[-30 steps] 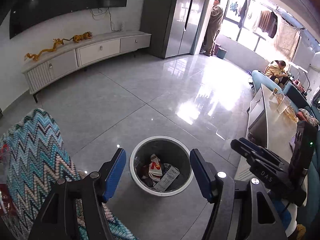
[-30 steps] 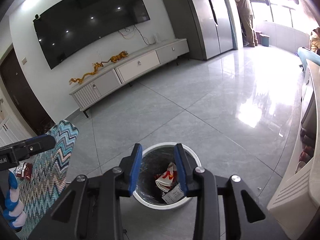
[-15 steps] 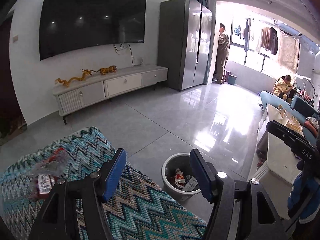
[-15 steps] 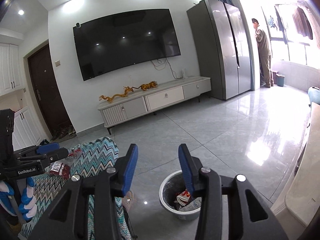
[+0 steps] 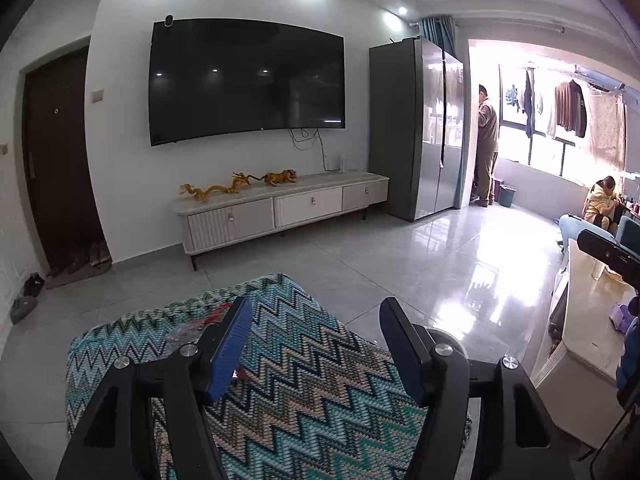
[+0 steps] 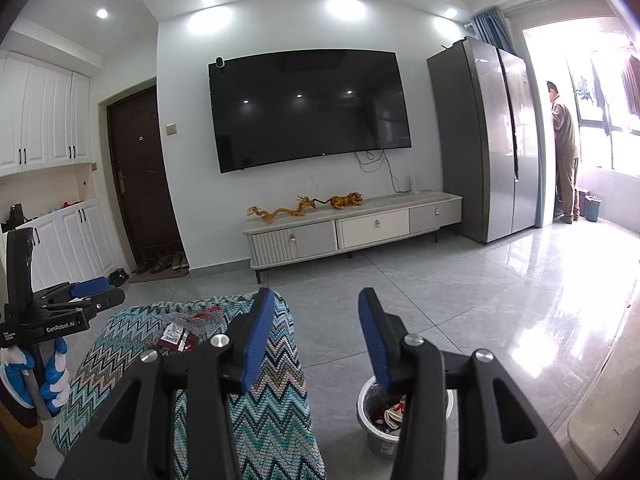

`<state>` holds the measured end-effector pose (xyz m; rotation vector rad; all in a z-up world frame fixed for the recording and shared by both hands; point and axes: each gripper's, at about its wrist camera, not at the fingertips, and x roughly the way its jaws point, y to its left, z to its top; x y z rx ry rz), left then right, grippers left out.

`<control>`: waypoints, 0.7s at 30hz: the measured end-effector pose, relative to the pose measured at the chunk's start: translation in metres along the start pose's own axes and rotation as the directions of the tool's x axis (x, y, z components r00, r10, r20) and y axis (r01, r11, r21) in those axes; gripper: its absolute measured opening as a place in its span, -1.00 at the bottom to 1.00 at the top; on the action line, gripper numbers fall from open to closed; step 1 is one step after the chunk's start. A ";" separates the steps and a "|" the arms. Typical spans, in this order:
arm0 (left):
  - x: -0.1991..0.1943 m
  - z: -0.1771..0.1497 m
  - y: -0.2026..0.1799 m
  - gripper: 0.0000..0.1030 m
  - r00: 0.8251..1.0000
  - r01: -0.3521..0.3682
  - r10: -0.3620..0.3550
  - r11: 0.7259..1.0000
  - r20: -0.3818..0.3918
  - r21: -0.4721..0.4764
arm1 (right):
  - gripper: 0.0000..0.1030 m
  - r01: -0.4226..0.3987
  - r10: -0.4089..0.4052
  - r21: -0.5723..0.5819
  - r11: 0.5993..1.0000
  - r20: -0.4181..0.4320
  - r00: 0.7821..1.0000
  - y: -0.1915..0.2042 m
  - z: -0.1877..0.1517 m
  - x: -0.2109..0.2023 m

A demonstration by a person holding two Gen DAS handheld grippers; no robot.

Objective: Collect trash
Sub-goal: 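Lower both open tools toward the trash pile on the ottoman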

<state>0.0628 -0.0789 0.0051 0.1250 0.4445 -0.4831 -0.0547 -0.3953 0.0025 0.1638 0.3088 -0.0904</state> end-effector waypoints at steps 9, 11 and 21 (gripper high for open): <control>-0.005 -0.012 0.051 0.24 0.997 -0.075 0.074 0.996 -0.012 -0.054 | -0.12 -0.058 0.057 -0.026 0.998 -0.015 0.998 0.020 -0.005 0.010; -0.004 -0.016 0.058 0.24 0.996 -0.086 0.085 0.994 -0.020 -0.061 | -0.12 -0.069 0.069 -0.032 0.997 -0.024 0.997 0.023 -0.007 0.016; 0.013 -0.054 0.119 0.24 0.980 -0.178 0.167 0.978 -0.108 -0.112 | -0.12 -0.151 0.145 -0.052 0.987 -0.107 0.984 0.052 -0.015 0.064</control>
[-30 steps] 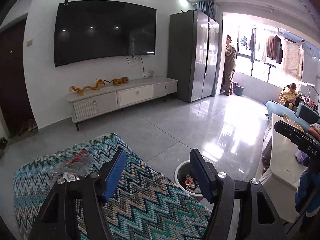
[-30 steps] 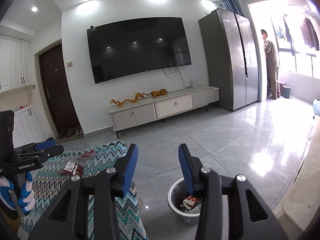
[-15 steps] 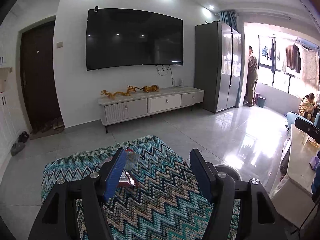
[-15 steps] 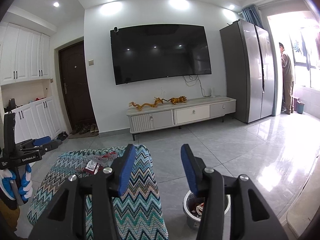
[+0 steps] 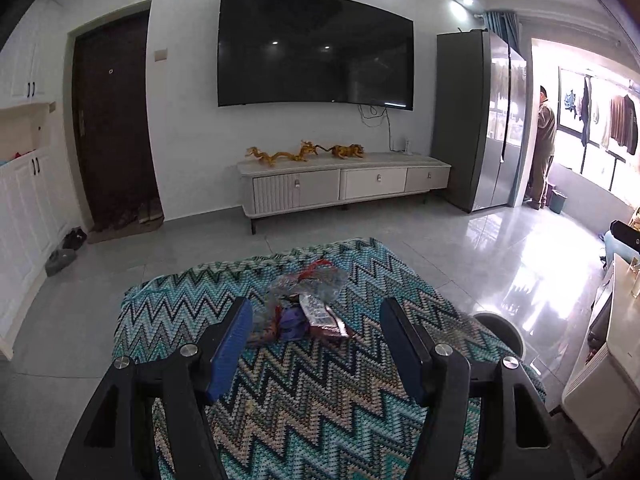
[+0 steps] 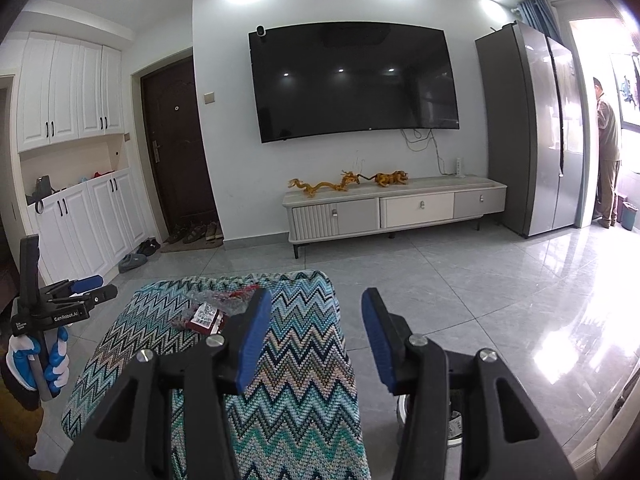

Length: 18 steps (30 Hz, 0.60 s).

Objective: Collect trash
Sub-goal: 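Lower both open tools toward the trash pile on the ottoman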

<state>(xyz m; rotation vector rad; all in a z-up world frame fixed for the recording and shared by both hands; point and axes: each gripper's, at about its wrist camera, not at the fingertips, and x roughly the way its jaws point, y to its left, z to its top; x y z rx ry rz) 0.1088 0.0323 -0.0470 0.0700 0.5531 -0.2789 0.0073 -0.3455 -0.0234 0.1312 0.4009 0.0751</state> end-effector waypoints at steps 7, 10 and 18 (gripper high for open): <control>0.026 -0.034 0.052 0.24 0.994 -0.049 0.045 0.998 -0.095 -0.041 | -0.12 -0.111 0.107 -0.026 0.994 -0.120 0.987 0.031 -0.008 0.076; 0.049 -0.048 0.067 0.24 0.988 -0.049 0.043 0.998 -0.146 -0.041 | -0.12 -0.154 0.144 -0.036 0.987 -0.188 0.972 0.049 -0.016 0.114; 0.124 -0.051 0.078 0.24 0.970 0.007 -0.004 1.000 -0.242 0.011 | -0.02 -0.284 0.243 -0.063 0.957 -0.362 0.900 0.104 -0.043 0.206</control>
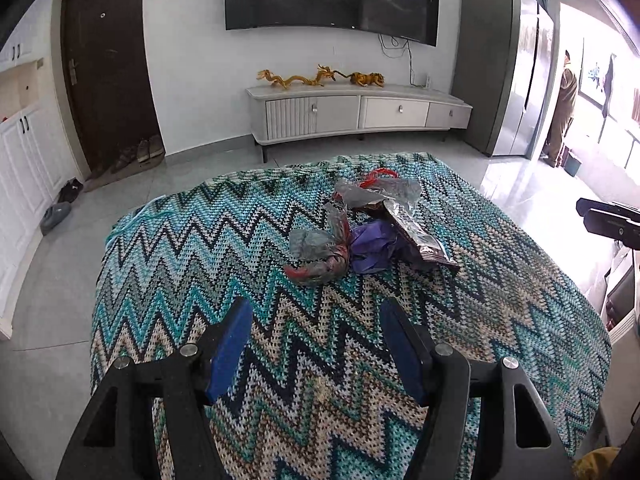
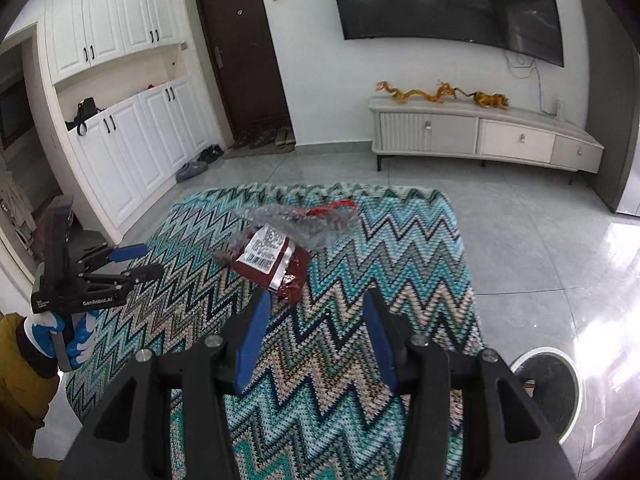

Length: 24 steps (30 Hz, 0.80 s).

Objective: Collect trash
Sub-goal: 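Lower both open tools toward the trash pile on the ottoman, then grasp clear plastic bag with left tool while right tool grasps red snack bag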

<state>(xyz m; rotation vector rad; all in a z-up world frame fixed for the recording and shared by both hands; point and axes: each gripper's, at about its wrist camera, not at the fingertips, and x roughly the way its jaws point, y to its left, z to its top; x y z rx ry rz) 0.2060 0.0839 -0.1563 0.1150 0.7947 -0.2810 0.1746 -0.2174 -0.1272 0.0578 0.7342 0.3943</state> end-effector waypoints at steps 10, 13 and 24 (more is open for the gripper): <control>0.081 0.024 -0.005 0.24 0.993 0.072 -0.057 0.985 -0.100 0.158 | 0.23 -0.047 0.020 -0.148 0.988 -0.179 0.984 0.043 -0.001 0.115; 0.094 0.028 -0.002 0.24 0.990 0.111 -0.094 0.980 -0.108 0.166 | 0.23 -0.040 -0.003 -0.216 0.976 -0.193 0.981 0.054 0.002 0.136; 0.115 0.031 0.012 -0.05 0.968 0.228 -0.212 0.967 -0.136 0.113 | -0.17 -0.022 -0.027 -0.278 0.960 -0.168 0.985 0.052 0.010 0.168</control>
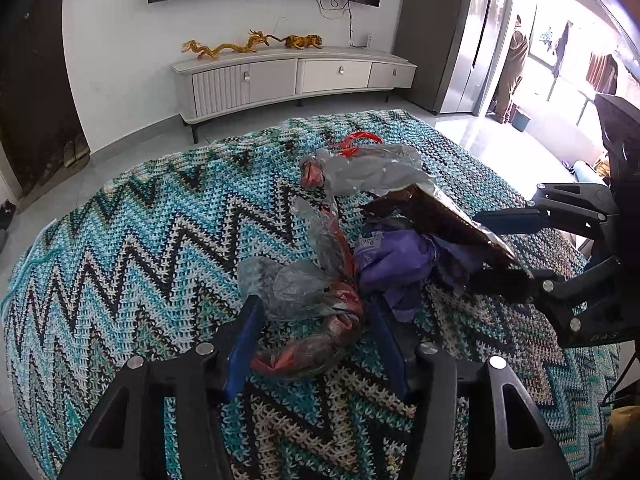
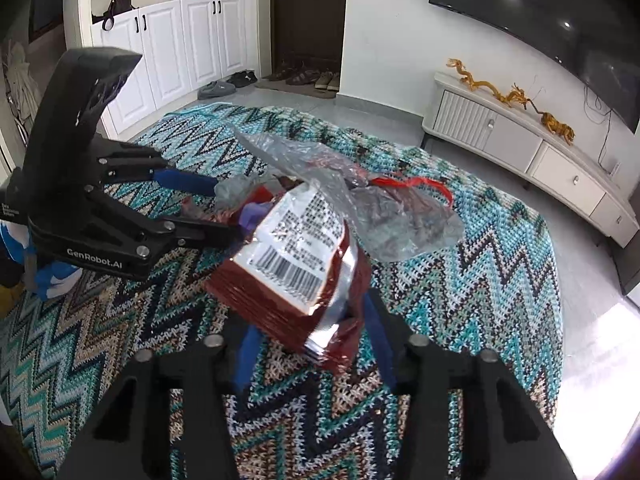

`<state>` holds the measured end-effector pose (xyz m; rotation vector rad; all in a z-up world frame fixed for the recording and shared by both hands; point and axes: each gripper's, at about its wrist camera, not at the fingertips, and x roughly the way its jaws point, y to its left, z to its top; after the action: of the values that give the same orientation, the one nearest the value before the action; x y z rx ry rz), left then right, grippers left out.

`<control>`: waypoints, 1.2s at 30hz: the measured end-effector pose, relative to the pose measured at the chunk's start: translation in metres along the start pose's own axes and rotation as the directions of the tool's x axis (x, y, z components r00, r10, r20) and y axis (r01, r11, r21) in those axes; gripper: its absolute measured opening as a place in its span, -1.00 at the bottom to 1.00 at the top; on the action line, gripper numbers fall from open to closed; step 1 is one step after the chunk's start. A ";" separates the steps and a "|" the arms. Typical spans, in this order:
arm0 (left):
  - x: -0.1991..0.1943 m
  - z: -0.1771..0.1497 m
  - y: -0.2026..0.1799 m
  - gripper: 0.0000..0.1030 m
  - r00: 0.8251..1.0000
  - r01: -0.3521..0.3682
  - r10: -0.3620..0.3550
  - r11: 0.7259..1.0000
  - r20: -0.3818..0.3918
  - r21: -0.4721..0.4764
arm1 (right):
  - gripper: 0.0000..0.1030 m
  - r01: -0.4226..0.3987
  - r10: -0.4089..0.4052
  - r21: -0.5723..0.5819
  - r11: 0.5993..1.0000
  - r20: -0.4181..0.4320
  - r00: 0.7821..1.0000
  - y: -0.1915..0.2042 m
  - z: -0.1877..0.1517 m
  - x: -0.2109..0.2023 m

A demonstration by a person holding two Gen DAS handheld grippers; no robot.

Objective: Collect trash
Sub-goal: 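Grasp clear plastic bag with left tool while right tool grasps red snack bag, then lift both held items and carry them over the trash bin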

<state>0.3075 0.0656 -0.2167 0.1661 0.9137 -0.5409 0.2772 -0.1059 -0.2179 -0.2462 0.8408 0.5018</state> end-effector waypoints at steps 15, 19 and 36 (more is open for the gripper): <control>-0.029 -0.039 -0.012 -0.64 0.999 -0.040 0.039 0.993 -0.010 -0.114 | -0.88 -0.067 0.063 0.117 0.991 0.036 0.997 -0.023 -0.023 -0.043; -0.048 -0.055 -0.022 -0.65 0.998 -0.058 0.059 0.988 0.002 -0.140 | -0.88 -0.058 0.054 0.142 0.988 0.037 0.998 -0.026 -0.039 -0.069; -0.155 -0.022 -0.104 -0.67 0.975 -0.098 0.116 0.990 0.191 -0.099 | -0.88 0.066 -0.136 0.308 0.949 0.209 0.968 -0.058 -0.107 -0.225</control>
<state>0.1631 0.0421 -0.0985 0.0787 0.7305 -0.4072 0.1118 -0.2721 -0.1150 0.0475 0.6642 0.2930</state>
